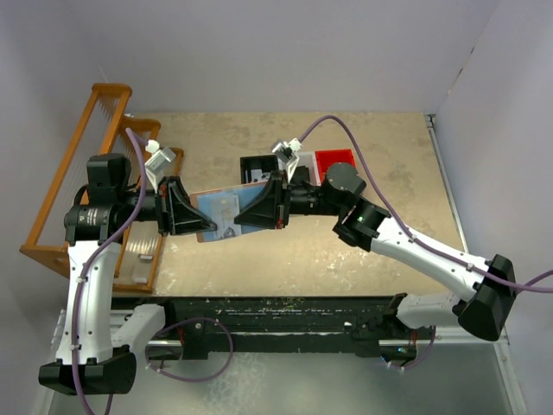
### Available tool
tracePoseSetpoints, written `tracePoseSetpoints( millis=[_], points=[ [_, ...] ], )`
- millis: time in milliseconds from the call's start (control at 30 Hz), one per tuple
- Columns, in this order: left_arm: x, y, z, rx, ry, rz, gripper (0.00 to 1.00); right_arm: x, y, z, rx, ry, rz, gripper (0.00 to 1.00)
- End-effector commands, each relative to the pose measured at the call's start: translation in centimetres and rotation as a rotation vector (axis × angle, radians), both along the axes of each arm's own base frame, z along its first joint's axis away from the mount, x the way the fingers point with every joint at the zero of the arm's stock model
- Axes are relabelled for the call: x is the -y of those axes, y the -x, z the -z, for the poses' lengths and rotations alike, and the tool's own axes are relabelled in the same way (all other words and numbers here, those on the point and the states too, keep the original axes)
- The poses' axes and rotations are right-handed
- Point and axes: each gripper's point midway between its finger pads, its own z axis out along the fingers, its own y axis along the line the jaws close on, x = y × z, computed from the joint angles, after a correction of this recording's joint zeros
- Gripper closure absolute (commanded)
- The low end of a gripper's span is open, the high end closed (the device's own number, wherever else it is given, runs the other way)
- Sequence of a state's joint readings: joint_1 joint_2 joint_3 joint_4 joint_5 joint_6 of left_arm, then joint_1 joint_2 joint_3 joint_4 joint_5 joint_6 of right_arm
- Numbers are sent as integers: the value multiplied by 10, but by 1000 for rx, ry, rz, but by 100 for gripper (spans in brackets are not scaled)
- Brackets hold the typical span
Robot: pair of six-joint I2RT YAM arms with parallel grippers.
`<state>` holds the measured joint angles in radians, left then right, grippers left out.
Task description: Take the credit cards out of the card holder
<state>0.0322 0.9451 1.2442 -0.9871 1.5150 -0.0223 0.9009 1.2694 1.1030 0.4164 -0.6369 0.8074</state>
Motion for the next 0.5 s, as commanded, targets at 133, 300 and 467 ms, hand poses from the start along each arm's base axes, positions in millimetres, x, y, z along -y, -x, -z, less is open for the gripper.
tracePoseSetpoints(
  millis=[133,300,467],
  points=[
    [0,28,-31,88,117,141,99,-3,3,-23,19,-98,-46,74],
    [0,30,-32,98,113,137,100,2,8,-33,32,-131,-56,70],
    [0,30,-33,99,114,139,100,12,8,-35,36,-138,-35,80]
  ],
)
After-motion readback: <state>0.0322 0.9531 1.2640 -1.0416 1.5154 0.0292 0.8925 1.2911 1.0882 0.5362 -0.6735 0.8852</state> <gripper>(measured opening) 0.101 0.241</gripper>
